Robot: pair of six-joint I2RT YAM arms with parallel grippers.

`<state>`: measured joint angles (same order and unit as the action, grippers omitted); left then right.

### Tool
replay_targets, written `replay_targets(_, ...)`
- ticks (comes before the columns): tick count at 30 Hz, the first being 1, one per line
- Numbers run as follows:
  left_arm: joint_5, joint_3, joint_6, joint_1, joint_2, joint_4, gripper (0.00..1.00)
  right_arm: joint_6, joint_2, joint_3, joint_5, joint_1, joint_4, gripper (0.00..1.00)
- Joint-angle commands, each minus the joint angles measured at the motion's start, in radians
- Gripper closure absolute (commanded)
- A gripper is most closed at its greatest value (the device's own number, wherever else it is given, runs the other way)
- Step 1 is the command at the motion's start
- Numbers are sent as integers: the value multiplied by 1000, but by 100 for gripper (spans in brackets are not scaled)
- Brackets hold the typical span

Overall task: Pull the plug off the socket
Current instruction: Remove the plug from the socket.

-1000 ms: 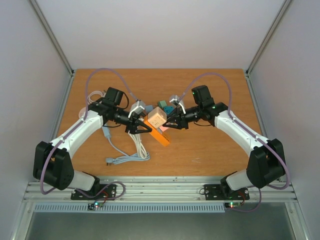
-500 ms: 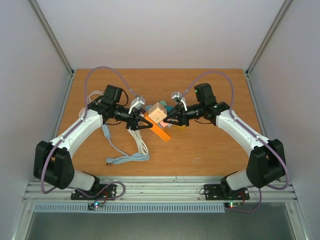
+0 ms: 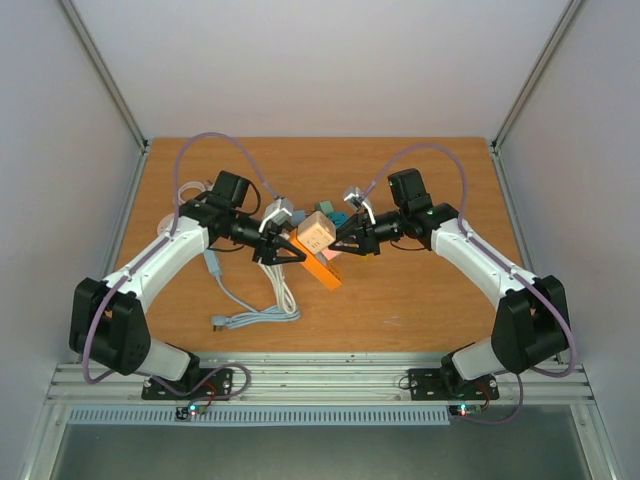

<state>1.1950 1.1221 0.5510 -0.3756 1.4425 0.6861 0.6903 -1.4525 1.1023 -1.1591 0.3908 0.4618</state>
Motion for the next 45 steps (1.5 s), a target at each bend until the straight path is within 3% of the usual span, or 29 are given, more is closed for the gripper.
replay_targets(1,27,37,106,-3,-15,103,100,-66,-16,37,-27,-68,-10,99)
replay_targets(15,-113,60,-80,1,41,-4,100,-60,70,-19,98,-78,-88,99)
replay_targets(28,-49,36,67,-7,-4,71,100,-116,0,36,-20,-122,-44,99)
replay_targets(38,-137,87,-47,-11,62,49,100,-80,85,-17,89,-129,-103,99)
replay_targets(45,-155,118,-36,-15,103,99,100,-75,98,-28,103,-129,-114,99)
